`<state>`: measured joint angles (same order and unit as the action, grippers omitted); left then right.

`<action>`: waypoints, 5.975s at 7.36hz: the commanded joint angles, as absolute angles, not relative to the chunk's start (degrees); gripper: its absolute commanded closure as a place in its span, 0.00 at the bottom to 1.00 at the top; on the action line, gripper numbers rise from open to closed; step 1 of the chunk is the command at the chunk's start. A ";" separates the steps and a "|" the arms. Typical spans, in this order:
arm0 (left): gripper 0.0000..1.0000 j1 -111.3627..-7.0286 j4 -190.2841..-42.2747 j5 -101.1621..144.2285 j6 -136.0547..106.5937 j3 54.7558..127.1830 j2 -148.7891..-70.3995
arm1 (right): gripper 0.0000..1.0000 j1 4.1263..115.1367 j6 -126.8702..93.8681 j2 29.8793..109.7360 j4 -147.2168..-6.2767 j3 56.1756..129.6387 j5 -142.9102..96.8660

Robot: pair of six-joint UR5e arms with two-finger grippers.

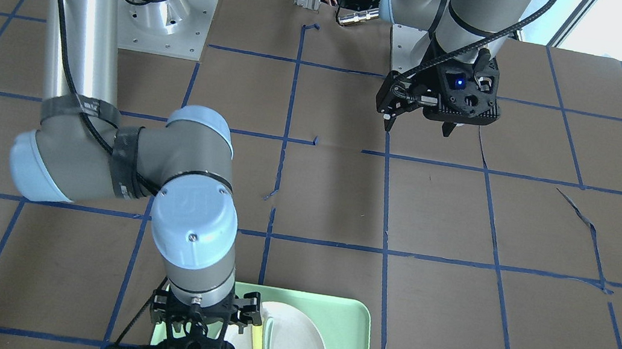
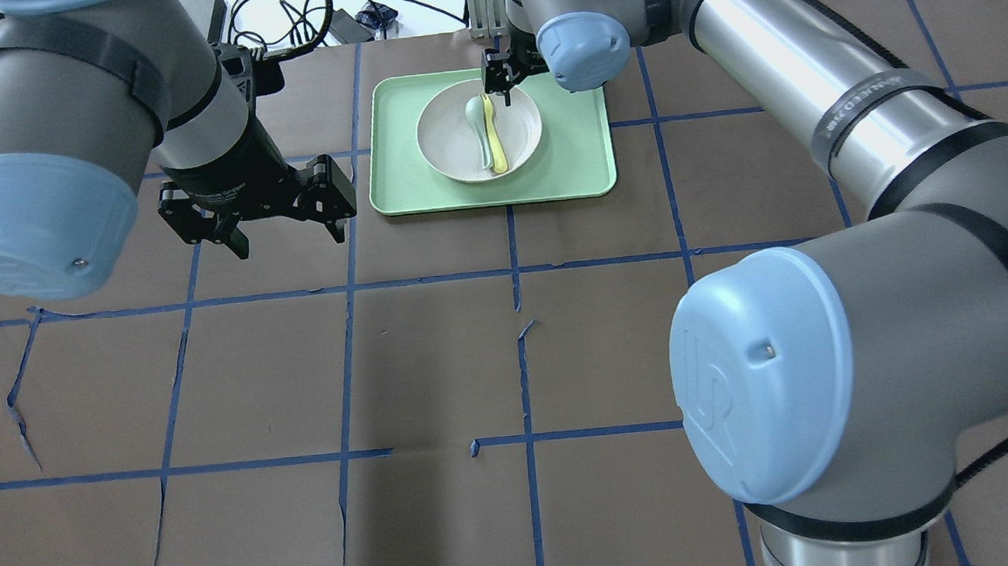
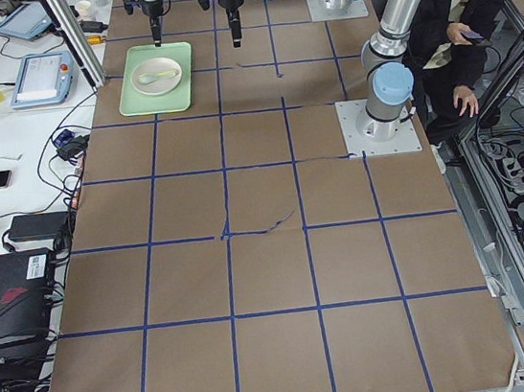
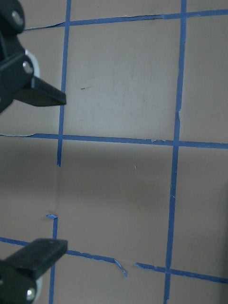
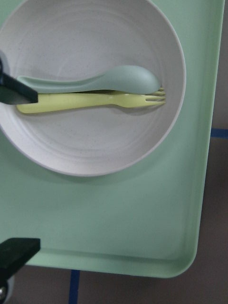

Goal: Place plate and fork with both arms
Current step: 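Reach the right gripper over the plate above the yellow fork, then lower the right gripper and close it on the yellow fork handle, then lift the fork out of the plate and move it beside the plate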

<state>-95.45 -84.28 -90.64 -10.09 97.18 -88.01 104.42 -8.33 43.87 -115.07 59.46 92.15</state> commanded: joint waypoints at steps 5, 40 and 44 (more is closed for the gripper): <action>0.00 -95.45 -83.94 -91.23 -9.84 97.12 -88.16 | 0.47 106.17 -11.69 37.89 -119.87 57.66 91.67; 0.00 -95.45 -83.85 -91.23 -9.67 96.94 -88.51 | 0.65 107.58 -12.66 38.67 -120.50 61.96 91.84; 0.00 -95.45 -83.85 -91.23 -9.67 96.94 -88.51 | 0.81 107.49 -11.96 39.63 -120.24 61.88 92.20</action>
<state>-95.45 -83.82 -91.23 -9.67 96.92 -88.51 107.57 -12.31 39.15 -120.35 61.91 92.17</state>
